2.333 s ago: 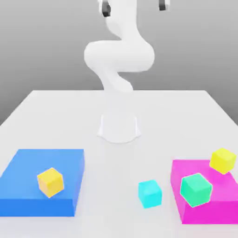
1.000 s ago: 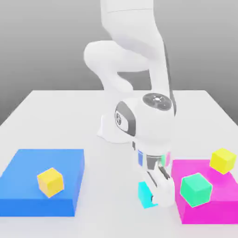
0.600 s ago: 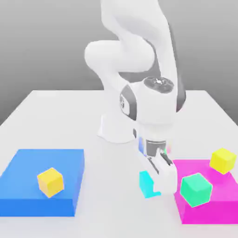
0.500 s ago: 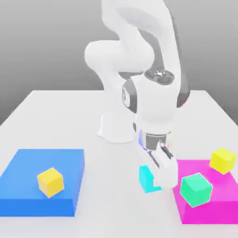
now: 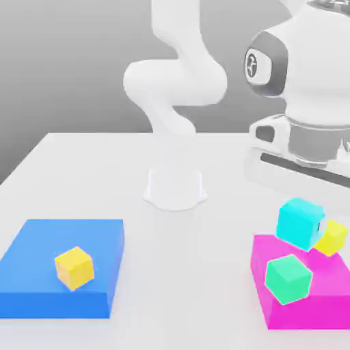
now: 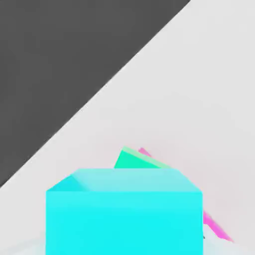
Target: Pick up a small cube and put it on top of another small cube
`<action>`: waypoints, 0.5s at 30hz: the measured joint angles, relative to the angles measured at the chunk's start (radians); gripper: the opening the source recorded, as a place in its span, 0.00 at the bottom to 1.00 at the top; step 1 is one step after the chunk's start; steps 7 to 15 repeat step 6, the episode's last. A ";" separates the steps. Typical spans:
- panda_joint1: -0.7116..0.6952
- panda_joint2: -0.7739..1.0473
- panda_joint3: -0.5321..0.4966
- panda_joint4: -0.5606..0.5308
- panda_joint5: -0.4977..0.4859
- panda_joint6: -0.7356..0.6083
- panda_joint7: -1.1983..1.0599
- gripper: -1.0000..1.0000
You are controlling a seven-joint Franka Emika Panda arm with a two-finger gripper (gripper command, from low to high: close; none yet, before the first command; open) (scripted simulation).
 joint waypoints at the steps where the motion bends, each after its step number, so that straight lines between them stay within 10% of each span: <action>1: 0.000 0.027 -0.001 -0.008 -0.021 0.031 0.015 0.00; 2: 0.003 0.055 -0.003 -0.016 -0.041 0.064 0.029 0.00; 3: 0.006 0.072 -0.004 -0.021 -0.053 0.083 0.038 1.00; 15: 0.006 0.072 -0.004 -0.021 -0.053 0.083 0.038 1.00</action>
